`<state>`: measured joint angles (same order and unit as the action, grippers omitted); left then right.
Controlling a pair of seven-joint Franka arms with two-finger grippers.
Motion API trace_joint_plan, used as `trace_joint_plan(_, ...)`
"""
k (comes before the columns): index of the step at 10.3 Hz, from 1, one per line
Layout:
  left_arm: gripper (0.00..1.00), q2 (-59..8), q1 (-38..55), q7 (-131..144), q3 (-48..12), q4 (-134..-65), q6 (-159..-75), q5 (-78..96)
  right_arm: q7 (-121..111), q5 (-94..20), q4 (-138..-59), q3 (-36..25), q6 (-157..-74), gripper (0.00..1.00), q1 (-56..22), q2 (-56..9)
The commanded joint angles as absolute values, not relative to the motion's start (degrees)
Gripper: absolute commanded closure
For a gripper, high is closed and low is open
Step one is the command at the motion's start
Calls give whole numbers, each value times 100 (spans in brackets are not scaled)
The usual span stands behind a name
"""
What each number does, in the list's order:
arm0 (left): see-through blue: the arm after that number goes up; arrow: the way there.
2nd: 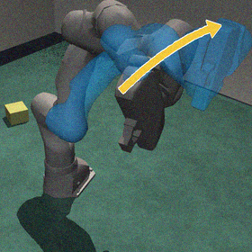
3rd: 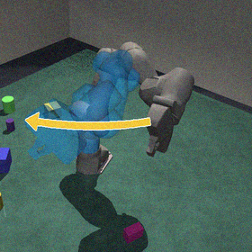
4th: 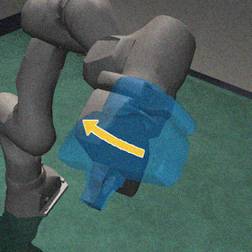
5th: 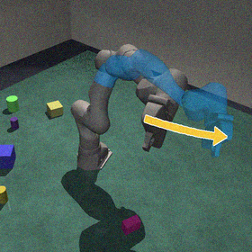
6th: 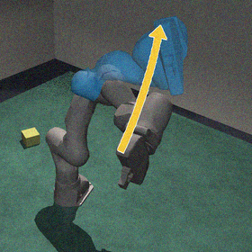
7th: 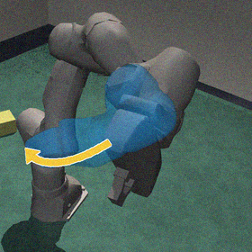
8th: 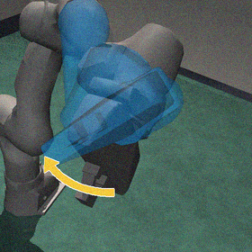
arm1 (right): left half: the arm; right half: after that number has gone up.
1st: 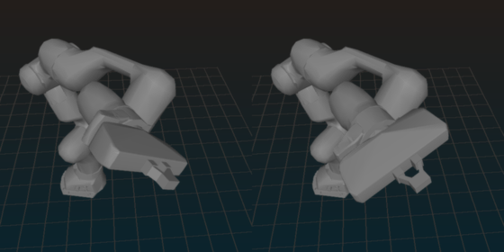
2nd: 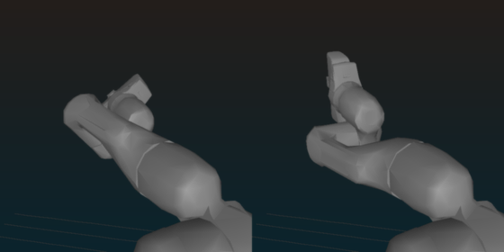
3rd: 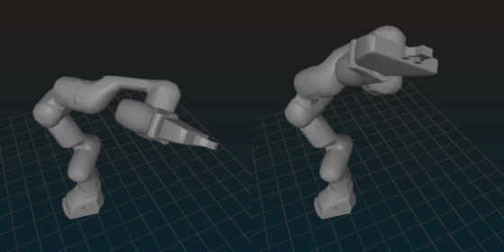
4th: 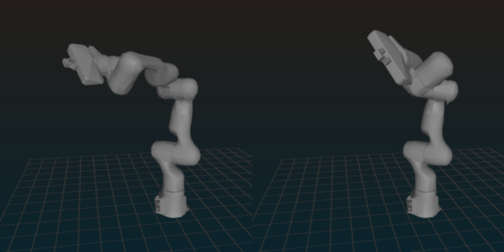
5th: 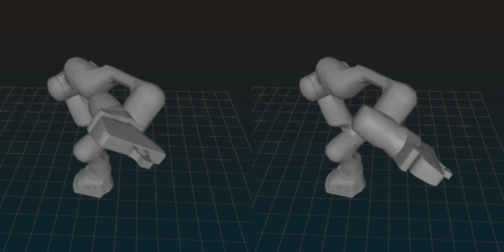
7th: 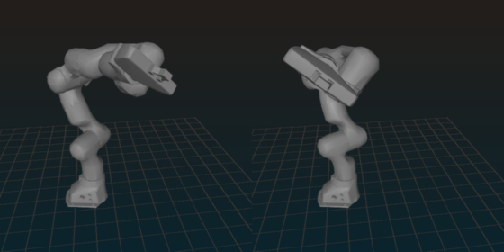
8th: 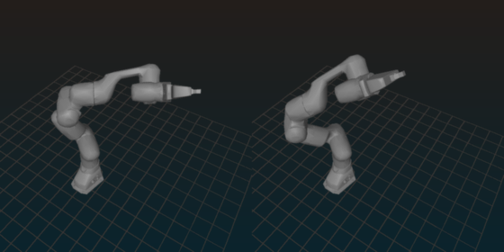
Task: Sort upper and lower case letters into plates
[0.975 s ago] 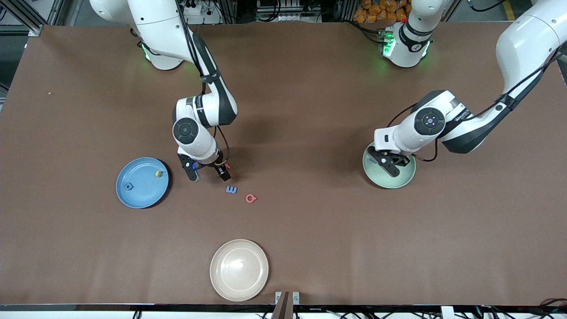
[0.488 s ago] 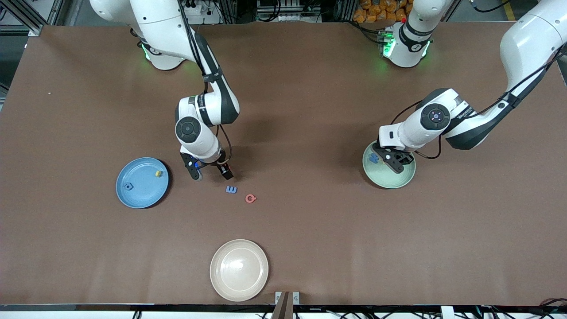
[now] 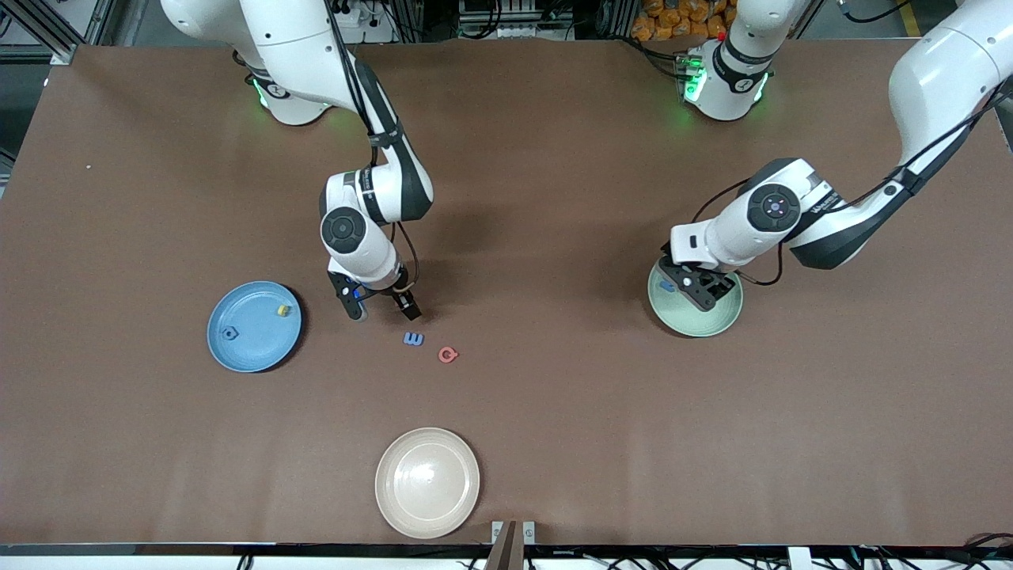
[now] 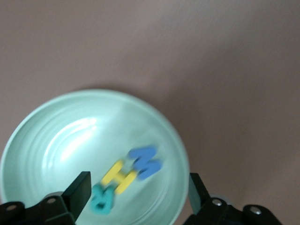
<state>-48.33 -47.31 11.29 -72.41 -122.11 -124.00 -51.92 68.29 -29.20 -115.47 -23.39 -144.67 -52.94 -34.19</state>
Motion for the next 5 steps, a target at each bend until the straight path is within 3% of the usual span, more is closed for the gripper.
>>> trace_joint_plan(1,8,-4843,-3153,1905,-6657,-11246,-12331,-5054,6864,-3085,-11646,-2382,-14642,0,-5388,-3454)
trace_joint_plan(5,7,-4939,-1190,2030,-5259,-9986,-13022,-4659,6864,-3085,-11646,-2382,-14660,0,-5414,-3498)
